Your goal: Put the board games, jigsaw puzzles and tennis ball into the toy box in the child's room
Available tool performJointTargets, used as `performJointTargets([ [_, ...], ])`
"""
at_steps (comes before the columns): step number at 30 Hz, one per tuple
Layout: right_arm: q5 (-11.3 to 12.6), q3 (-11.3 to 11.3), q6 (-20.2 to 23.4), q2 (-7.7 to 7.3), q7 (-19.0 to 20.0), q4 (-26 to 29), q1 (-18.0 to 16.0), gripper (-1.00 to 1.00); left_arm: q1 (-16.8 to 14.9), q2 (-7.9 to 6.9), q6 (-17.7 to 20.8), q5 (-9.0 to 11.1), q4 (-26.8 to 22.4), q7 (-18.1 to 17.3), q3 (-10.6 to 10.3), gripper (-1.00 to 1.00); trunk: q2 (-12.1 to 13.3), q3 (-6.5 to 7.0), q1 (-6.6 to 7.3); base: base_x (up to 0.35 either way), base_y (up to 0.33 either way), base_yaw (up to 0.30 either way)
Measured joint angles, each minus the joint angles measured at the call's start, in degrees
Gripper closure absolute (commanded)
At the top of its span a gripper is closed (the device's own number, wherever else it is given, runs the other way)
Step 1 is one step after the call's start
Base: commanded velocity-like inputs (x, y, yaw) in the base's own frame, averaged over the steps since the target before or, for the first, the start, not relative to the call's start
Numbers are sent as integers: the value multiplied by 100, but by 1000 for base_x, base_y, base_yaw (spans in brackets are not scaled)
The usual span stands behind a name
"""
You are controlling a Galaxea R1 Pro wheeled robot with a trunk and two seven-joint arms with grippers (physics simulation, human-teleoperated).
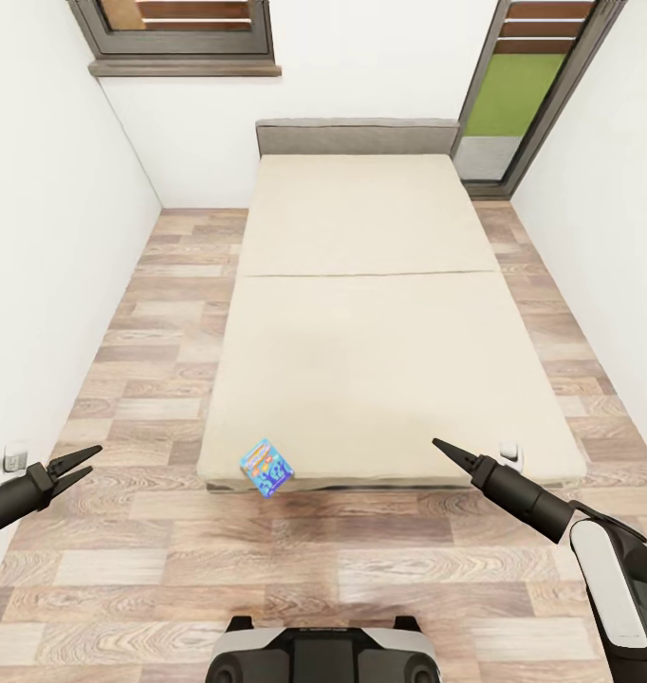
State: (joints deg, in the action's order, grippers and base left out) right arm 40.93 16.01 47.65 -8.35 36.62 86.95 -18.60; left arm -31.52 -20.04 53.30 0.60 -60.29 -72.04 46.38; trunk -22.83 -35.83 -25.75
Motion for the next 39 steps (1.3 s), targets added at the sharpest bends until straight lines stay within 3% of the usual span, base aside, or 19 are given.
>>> performJointTargets([
  [20,-2,-8,-12,10,-8,-3,0,-100,0,0,-1,1,0,13,-4,-100,0,189,0,0,0,0],
  [28,-30,-131,-17,174,-14,4,0,-100,0,0,-1,-2,0,11,-4,-100,0,265,0,0,0,0],
  [39,-32,-157,-18,201,-26,5,0,-100,0,0,-1,-5,0,25,-8,-100,0,369,0,0,0,0],
])
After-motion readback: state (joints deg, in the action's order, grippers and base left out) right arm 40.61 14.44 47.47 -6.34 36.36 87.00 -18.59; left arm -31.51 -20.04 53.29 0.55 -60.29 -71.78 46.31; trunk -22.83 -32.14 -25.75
